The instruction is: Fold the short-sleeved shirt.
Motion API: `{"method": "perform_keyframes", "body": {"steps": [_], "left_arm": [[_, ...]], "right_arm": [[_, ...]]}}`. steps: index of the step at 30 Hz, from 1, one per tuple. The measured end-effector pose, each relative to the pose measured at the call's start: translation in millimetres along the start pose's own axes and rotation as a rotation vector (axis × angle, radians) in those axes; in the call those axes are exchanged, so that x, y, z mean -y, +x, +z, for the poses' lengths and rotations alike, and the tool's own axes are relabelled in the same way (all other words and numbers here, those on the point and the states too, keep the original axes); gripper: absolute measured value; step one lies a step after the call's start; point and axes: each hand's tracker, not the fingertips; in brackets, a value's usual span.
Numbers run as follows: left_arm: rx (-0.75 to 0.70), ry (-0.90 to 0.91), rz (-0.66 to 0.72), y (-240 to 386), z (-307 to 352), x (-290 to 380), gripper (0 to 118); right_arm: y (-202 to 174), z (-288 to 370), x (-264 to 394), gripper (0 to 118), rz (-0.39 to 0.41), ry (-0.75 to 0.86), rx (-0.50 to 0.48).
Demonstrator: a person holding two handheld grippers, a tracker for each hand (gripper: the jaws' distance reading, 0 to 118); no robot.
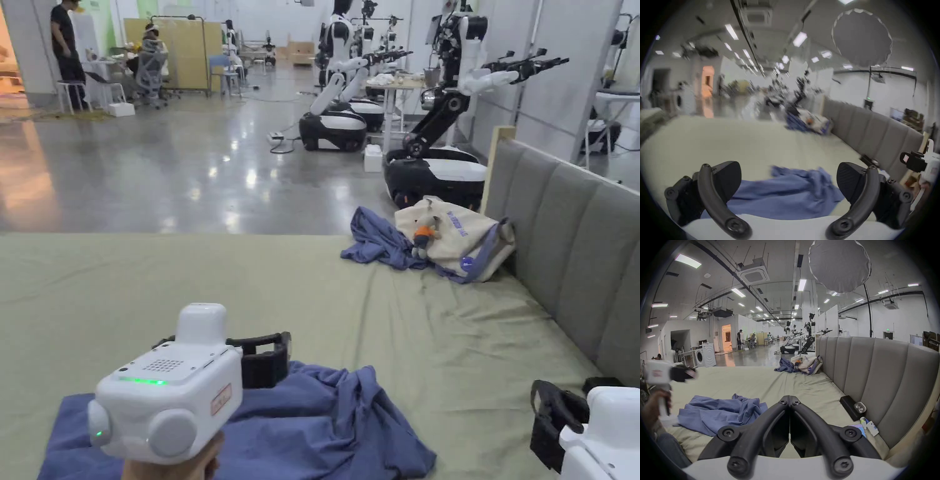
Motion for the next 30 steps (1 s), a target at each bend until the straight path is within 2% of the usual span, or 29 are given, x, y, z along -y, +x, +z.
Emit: {"method": "perform_keyframes", "body": {"steps": [1, 2, 3, 4, 5, 9, 11, 13, 16, 17, 18, 19, 20, 24, 27, 28, 29, 30], "left_arm": [[-0.085, 0.057, -0.033, -13, 30, 0, 104], [-0.158, 0.072, -0.042, -24, 62, 2, 19], [-0.208, 0.070, -0.029, -37, 84, 5, 0], [-0.313, 0.122, -0.011, -42, 110, 6, 0], [-0.241, 0.058, -0.030, -56, 130, 9, 0], [-0.348, -0.084, 0.046, -103, 171, 31, 0], [-0.367, -0.160, 0.142, -151, 150, 43, 0], [-0.416, -0.268, 0.157, -179, 125, 41, 0], [-0.397, -0.485, 0.153, -236, 28, 38, 0], [-0.425, -0.493, 0.100, -246, 0, 38, 31], [-0.462, -0.564, 0.058, -260, -40, 44, 90], [-0.461, -0.633, 0.052, -271, -66, 48, 118], [-0.444, -0.596, 0.070, -275, -90, 49, 118], [-0.436, -0.731, 0.173, -304, -159, 83, 118], [-0.414, -0.825, 0.170, -307, -186, 92, 118], [-0.377, -0.850, 0.170, -304, -191, 96, 112], [-0.420, -0.837, 0.090, -295, -193, 97, 109], [-0.418, -0.786, 0.030, -289, -183, 95, 99]], "right_arm": [[-5, 3, 2, 2, 0.012, 0.006, -0.002], [-8, 5, 5, 2, 0.013, 0.002, -0.002], [-9, 8, 8, 2, 0.004, -0.003, -0.006], [-11, 11, 10, 2, -0.019, -0.009, -0.025], [-15, 15, 12, 2, -0.022, -0.016, -0.040], [-30, 25, 16, 2, -0.023, -0.045, -0.057], [-37, 26, 17, 2, -0.022, -0.062, -0.078], [-47, 25, 14, 2, -0.003, -0.073, -0.093], [-60, 15, 12, 2, 0.023, -0.099, -0.118], [-68, 15, 6, 2, 0.021, -0.102, -0.118], [-72, 12, 4, 2, 0.020, -0.108, -0.124], [-75, 9, 3, 2, 0.023, -0.111, -0.125], [-79, 6, 2, 2, 0.028, -0.116, -0.120], [-87, -15, 0, 2, 0.064, -0.135, -0.093], [-92, -35, -2, 2, 0.087, -0.150, -0.071], [-95, -40, -2, 2, 0.086, -0.156, -0.068], [-91, -49, 1, 2, 0.078, -0.162, -0.072], [-93, -52, 1, 2, 0.067, -0.166, -0.078]]}}
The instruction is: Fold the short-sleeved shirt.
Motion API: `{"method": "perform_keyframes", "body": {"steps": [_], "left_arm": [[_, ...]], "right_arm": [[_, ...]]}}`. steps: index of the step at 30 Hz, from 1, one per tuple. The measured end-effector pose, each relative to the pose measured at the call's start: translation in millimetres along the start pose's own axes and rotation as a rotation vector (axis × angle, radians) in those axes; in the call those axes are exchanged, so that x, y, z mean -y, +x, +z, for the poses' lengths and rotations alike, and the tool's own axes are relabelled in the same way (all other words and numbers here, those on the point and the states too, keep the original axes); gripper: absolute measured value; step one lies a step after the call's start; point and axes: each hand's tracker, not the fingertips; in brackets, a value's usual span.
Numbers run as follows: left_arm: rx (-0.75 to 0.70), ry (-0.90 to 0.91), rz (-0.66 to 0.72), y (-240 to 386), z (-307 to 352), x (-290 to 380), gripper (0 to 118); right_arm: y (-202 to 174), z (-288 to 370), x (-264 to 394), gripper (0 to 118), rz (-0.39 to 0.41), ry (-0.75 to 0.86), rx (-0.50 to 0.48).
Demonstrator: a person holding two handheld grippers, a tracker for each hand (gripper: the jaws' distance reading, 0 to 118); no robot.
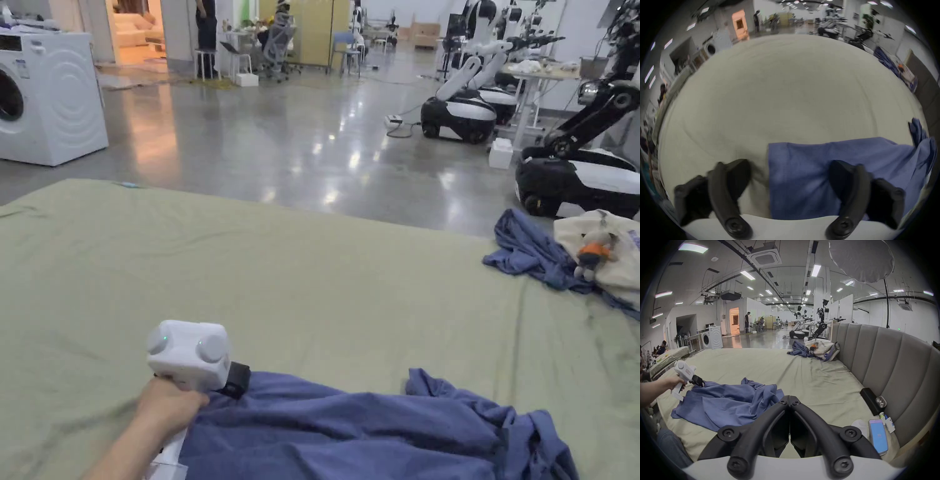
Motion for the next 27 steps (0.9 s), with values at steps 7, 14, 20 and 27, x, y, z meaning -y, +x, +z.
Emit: {"method": "perform_keyframes", "body": {"steps": [7, 14, 20, 27], "left_arm": [[0.112, 0.079, -0.082, 10, 28, 26, 2], [0.144, 0.273, -0.016, -3, 97, 35, 2], [0.167, 0.253, -0.001, -8, 105, 46, 2], [0.191, 0.269, -0.003, -8, 95, 40, 2]], "right_arm": [[-23, -38, -11, 5, 0.110, -0.057, -0.080], [-106, -212, -71, 118, 0.314, -0.381, -0.336], [-164, -352, -23, 112, 0.457, -0.638, -0.337], [-151, -344, -5, 7, 0.513, -0.559, -0.249]]}}
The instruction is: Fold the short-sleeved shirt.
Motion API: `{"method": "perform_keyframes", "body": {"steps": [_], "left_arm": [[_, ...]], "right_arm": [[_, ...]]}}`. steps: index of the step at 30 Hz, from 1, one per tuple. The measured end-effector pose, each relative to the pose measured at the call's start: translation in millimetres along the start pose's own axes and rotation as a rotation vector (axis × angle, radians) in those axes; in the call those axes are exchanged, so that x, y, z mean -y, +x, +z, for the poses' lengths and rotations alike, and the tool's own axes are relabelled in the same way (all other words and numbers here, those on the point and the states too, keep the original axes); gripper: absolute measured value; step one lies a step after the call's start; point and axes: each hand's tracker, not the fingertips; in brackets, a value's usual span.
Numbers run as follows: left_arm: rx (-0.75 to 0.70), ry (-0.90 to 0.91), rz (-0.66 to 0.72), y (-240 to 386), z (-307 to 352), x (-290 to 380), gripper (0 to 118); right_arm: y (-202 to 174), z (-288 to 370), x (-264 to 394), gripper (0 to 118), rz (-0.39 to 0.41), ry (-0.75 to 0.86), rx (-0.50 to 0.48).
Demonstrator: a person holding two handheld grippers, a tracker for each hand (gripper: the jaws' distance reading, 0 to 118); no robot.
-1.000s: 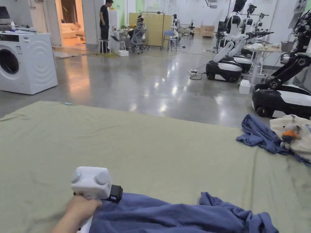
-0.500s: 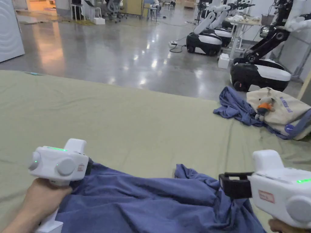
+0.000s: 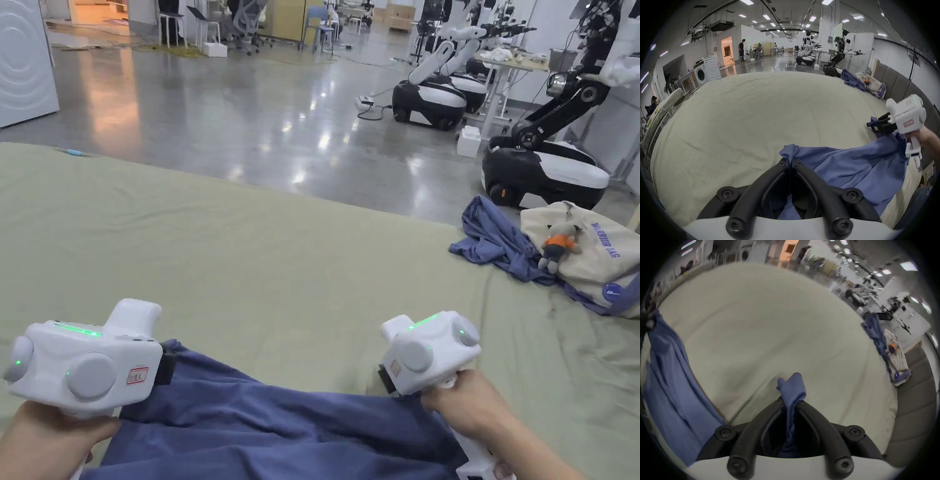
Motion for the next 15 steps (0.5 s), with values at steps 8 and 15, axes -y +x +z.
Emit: {"method": "perform_keyframes", "body": {"steps": [8, 15], "left_arm": [[0.023, 0.244, 0.028, 12, 101, -44, 2], [0.041, 0.475, 0.019, 40, 239, -123, 2]], "right_arm": [[98, 213, 35, 7, -0.412, 0.574, 0.007], [136, 397, 59, 7, -0.467, 0.796, 0.121]]}}
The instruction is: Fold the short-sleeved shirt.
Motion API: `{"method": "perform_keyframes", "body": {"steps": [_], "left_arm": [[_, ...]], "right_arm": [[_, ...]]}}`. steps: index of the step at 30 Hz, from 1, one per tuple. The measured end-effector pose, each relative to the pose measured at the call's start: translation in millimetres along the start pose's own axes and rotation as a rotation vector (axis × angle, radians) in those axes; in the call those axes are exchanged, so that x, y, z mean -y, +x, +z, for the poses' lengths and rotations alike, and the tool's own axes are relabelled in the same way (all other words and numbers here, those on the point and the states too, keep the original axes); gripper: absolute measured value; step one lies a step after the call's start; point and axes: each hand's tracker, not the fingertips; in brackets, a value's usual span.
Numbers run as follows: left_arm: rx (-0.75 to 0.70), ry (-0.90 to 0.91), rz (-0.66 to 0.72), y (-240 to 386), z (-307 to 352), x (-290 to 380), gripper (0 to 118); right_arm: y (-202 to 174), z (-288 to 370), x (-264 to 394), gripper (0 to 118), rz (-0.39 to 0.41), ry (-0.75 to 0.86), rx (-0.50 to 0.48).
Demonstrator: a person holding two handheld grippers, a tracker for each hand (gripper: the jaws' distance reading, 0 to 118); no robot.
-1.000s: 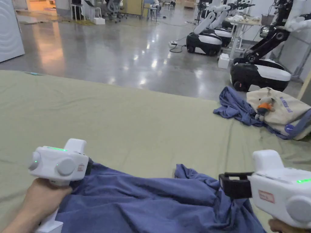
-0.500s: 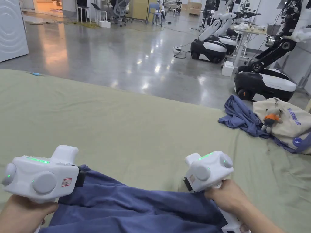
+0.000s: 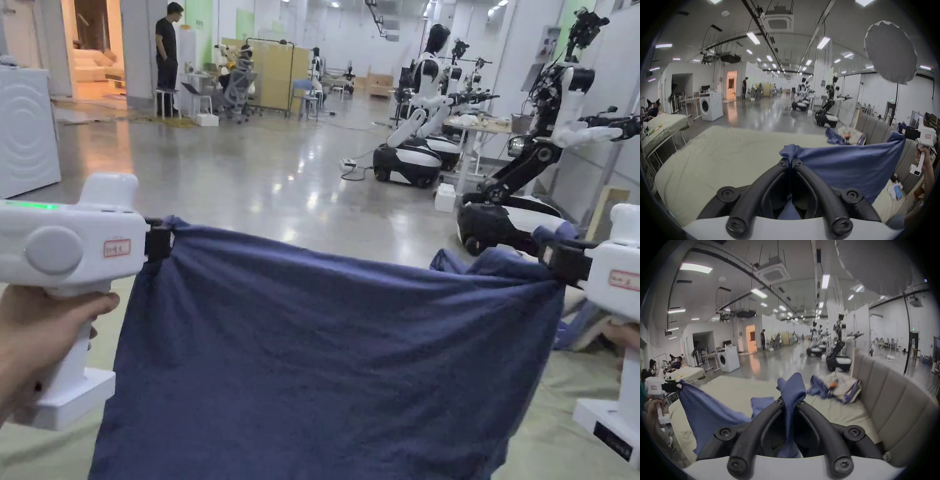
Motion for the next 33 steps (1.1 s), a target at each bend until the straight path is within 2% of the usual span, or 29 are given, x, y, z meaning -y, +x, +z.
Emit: {"method": "perform_keyframes", "body": {"steps": [1, 3, 8, 14, 15, 17, 20, 24, 28, 33], "left_arm": [[0.001, 0.011, -0.002, 4, 6, -18, 2], [0.013, 0.047, -0.025, 11, 11, -55, 2], [0.060, 0.133, -0.046, 38, 11, -151, 2], [0.038, 0.129, -0.090, 65, -31, -241, 2], [0.028, 0.125, -0.085, 67, -41, -251, 2], [0.044, 0.170, -0.056, 70, -58, -260, 2], [0.004, 0.162, -0.083, 75, -89, -275, 2], [-0.036, 0.172, -0.150, 83, -120, -291, 2], [-0.016, 0.192, -0.085, 76, -137, -297, 2], [-0.030, 0.272, -0.124, 69, -146, -269, 2]], "right_arm": [[14, 6, -19, 7, -0.007, 0.030, 0.020], [19, 26, -54, 7, -0.016, 0.070, 0.014], [39, 41, -135, 7, 0.008, 0.159, 0.097], [62, 12, -209, 7, -0.009, 0.179, 0.144], [67, 0, -216, 7, -0.014, 0.149, 0.198], [76, -19, -226, 7, -0.043, 0.143, 0.183], [82, -43, -243, 7, -0.041, 0.160, 0.202], [86, -65, -260, 7, -0.008, 0.204, 0.224], [83, -74, -270, 7, 0.046, 0.216, 0.217], [83, -79, -253, 7, 0.097, 0.213, 0.236]]}}
